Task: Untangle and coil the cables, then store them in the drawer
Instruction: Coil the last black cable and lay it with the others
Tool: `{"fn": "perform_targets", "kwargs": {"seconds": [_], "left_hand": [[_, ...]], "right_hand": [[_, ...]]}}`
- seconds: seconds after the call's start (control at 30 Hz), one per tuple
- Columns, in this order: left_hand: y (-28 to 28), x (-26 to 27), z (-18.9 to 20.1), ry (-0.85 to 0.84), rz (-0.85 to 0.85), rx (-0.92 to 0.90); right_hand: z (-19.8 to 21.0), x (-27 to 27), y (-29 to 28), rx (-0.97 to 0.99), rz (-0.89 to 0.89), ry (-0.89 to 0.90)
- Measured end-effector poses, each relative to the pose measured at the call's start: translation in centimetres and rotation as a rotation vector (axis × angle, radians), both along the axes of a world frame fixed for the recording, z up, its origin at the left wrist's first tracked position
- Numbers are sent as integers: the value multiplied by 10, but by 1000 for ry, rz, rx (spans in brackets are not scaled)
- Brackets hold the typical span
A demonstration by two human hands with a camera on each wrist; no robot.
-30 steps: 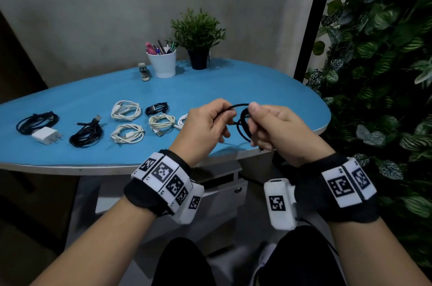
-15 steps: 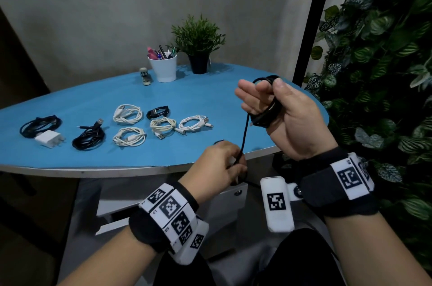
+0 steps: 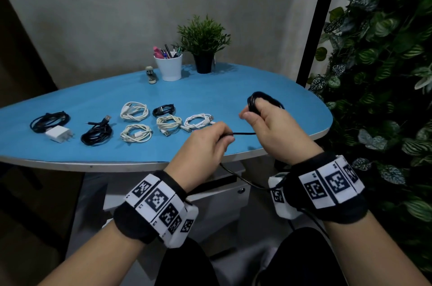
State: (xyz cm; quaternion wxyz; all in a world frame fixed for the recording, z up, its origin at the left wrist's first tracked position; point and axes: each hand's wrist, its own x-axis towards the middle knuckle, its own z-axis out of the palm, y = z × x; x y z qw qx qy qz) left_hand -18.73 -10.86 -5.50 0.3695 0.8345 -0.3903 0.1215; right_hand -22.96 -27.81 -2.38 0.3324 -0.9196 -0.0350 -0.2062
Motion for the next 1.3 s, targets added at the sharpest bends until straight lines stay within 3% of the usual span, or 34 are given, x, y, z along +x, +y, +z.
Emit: {"fn": "perform_targets", "kwargs": {"seconds": [0.13, 0.3, 0.5, 0.63, 0.83, 1.0, 1.3], "left_hand": [[3, 3, 3, -33, 4, -134], [10, 10, 6, -88, 42, -225], [17, 20, -6, -111, -6, -231], [17, 16, -12, -34, -64, -190], [15, 3, -9, 294, -123, -298], [13, 5, -8, 357, -146, -291], [16, 14, -4, 466, -43, -430]], "right_hand": [[-7, -6, 8, 53, 63, 173], [-11, -9, 18, 2, 111, 216], [-9, -6, 26, 775, 301, 152], [-4, -6, 32, 1003, 360, 128], [-4, -3, 36, 1142, 349, 126], [-9, -2, 39, 1141, 408, 112], [-25, 3, 30, 470, 173, 16]]}}
